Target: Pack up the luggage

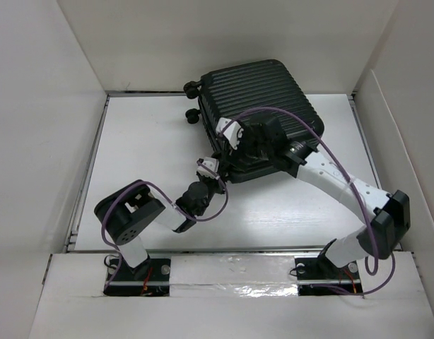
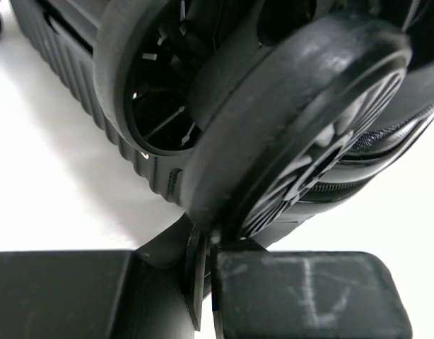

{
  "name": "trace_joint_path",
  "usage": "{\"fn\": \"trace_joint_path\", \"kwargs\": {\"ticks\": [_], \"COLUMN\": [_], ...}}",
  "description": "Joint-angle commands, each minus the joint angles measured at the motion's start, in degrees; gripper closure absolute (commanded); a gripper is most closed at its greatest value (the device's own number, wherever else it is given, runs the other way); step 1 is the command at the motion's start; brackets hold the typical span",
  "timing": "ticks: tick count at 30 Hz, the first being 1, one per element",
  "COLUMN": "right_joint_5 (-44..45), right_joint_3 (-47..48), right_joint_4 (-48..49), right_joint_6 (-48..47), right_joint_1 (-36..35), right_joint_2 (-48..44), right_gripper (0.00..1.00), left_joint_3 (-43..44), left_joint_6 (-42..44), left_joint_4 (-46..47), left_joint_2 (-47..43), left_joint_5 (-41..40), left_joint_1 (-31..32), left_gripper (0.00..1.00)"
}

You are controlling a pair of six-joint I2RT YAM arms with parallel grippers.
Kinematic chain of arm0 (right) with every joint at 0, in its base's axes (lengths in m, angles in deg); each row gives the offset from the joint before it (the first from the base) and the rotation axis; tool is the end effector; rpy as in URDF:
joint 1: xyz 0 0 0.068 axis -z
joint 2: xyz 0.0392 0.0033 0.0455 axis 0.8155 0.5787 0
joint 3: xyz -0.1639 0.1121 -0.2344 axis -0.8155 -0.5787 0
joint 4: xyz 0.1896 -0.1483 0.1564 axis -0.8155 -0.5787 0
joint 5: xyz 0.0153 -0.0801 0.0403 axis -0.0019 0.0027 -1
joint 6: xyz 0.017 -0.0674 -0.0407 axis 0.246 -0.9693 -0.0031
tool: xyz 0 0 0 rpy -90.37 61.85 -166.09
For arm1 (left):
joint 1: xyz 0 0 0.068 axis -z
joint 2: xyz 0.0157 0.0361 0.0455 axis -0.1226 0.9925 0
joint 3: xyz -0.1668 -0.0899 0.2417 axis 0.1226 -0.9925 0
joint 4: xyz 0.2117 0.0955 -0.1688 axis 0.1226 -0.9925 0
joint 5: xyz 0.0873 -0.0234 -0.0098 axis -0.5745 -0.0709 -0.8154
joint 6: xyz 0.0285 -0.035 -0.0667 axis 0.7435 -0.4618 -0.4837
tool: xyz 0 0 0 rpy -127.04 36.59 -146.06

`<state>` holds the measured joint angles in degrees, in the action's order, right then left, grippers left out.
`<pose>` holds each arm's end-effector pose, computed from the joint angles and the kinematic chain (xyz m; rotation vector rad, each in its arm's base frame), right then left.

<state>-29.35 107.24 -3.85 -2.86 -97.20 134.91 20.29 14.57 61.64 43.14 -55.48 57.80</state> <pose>0.2762 0.2671 0.3672 -1.3417 1.6541 0.2724 0.2313 -0.2417 0.1772 0.2158 1.5276 -0.5718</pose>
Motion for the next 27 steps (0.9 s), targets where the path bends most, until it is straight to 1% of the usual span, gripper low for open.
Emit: {"fn": "trace_joint_path", "kwargs": {"ticks": [1, 4, 5, 7, 8, 13, 14, 15, 16, 17, 19, 22, 24, 27], "right_joint_5": [-1.3, -4.7, -7.0, -8.1, -8.4, -11.1, -12.2, -12.8, -13.0, -13.0, -13.3, -15.2, -14.8, -13.0], "right_joint_3": [6.2, 10.6, 14.3, 17.5, 20.3, 27.3, 28.9, 31.8, 32.7, 33.0, 31.7, 29.3, 28.5, 31.1], "right_joint_4": [-2.5, -6.2, -10.3, -13.3, -15.5, -20.0, -24.0, -25.8, -27.3, -28.4, -27.5, -24.9, -22.0, -24.0], "right_joint_6": [-5.8, -8.9, -9.9, -11.6, -12.2, -15.4, -16.2, -17.4, -18.0, -18.1, -18.1, -17.9, -17.3, -17.2], "right_joint_1": [-0.5, 0.0, 0.0, 0.0, 0.0, 0.0, -0.6, -0.6, -0.6, -0.6, -0.6, -1.1, -1.7, -1.7], "right_joint_2": [4.4, 11.1, 12.9, 17.7, 19.0, 24.7, 27.1, 28.2, 29.0, 29.1, 27.9, 24.0, 22.7, 24.8], "right_gripper": [0.22, 0.19, 0.19, 0.18, 0.18, 0.17, 0.17, 0.17, 0.17, 0.17, 0.17, 0.17, 0.17, 0.16], "left_joint_3": [-2.0, -2.1, -2.2, -2.6, -2.7, -3.4, -3.5, -3.5, -3.7, -3.8, -3.8, -4.1, -4.3, -4.5], "left_joint_6": [-0.8, -1.0, -1.3, -2.0, -2.2, -2.9, -3.2, -3.3, -3.4, -3.5, -3.6, -3.7, -4.0, -4.5], "left_joint_4": [34.6, 34.1, 34.0, 34.1, 34.1, 34.3, 34.4, 34.3, 34.3, 34.3, 34.2, 34.2, 34.3, 34.5], "left_joint_2": [-2.6, -3.0, -3.2, -3.5, -3.6, -3.8, -3.7, -3.8, -3.9, -4.0, -4.0, -4.1, -4.2, -4.2], "left_joint_5": [-2.9, -1.7, -1.6, -0.5, -0.3, 0.8, 0.9, 1.0, 1.2, 1.5, 1.8, 1.9, 2.1, 2.5], "left_joint_1": [-2.7, -3.4, -3.9, -4.6, -5.3, -6.5, -6.5, -7.0, -7.0, -7.0, -7.6, -7.6, -8.1, -8.8], "left_gripper": [1.00, 1.00, 1.00, 1.00, 1.00, 1.00, 1.00, 1.00, 1.00, 1.00, 1.00, 1.00, 1.00, 1.00]}}
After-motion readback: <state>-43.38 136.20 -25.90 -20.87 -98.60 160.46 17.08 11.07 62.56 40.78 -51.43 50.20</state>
